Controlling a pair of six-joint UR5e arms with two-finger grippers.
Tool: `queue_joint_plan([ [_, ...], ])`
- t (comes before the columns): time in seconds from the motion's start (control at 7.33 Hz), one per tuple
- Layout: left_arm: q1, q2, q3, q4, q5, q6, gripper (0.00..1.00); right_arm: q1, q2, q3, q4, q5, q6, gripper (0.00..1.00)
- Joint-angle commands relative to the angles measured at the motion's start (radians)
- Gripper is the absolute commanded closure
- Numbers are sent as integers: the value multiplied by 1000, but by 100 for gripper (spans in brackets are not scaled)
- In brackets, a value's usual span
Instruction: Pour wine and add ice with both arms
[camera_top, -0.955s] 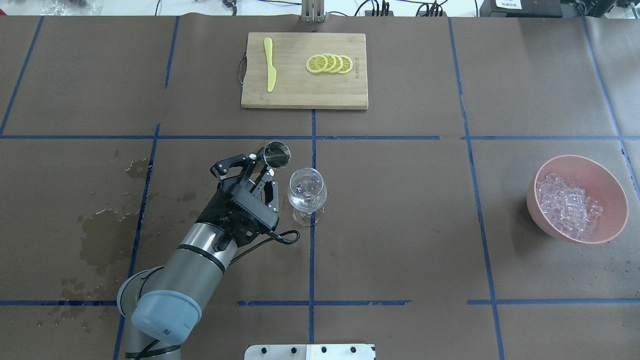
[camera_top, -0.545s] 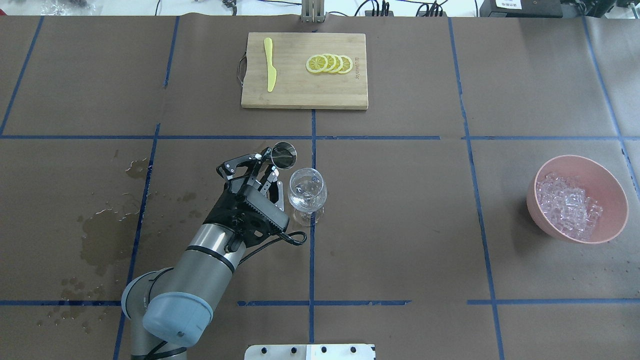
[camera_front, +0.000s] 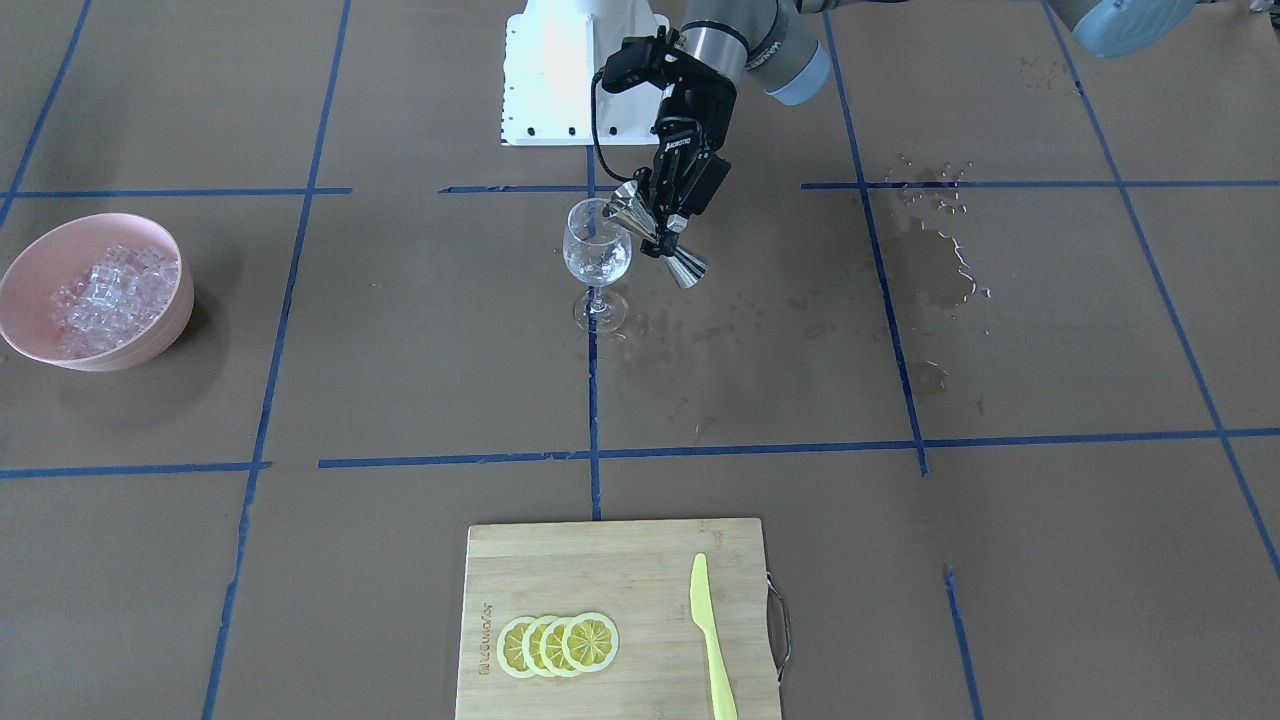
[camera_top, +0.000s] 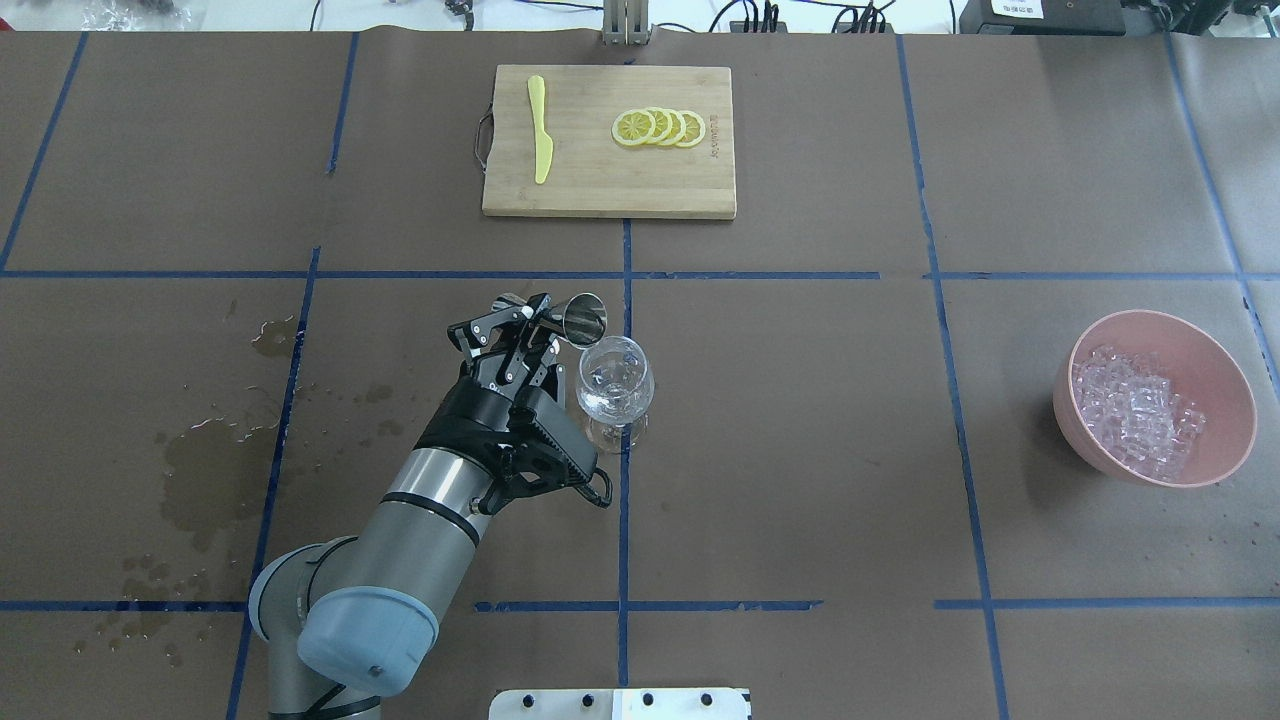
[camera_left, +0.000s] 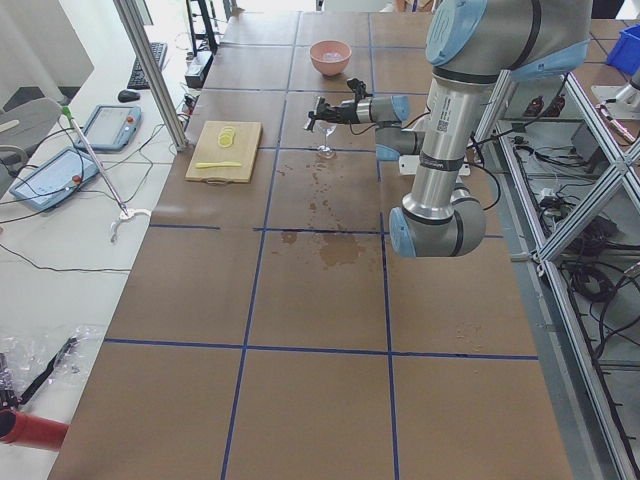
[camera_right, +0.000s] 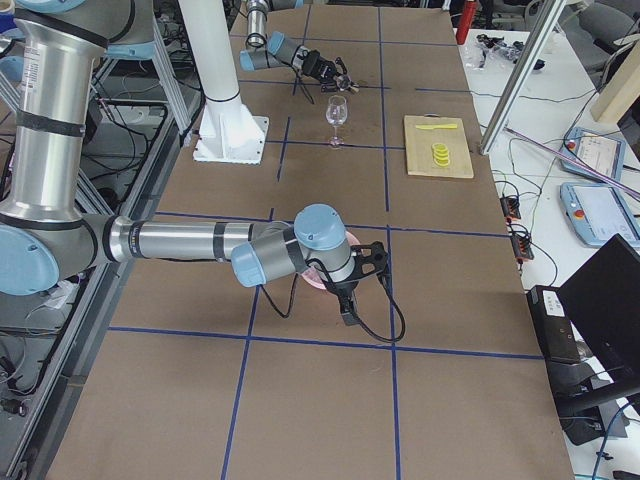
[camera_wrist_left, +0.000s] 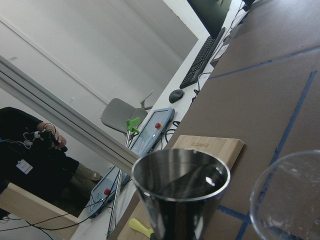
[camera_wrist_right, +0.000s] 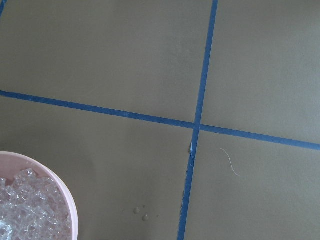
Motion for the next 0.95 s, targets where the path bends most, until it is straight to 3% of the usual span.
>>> queue_joint_plan([
  [0.0, 0, -2, 0, 0, 11, 99, 100, 0, -3, -1, 0, 0, 0, 0],
  [0.82, 6, -15, 0, 0, 43, 394, 100, 0, -9, 1, 0, 0, 0, 0],
])
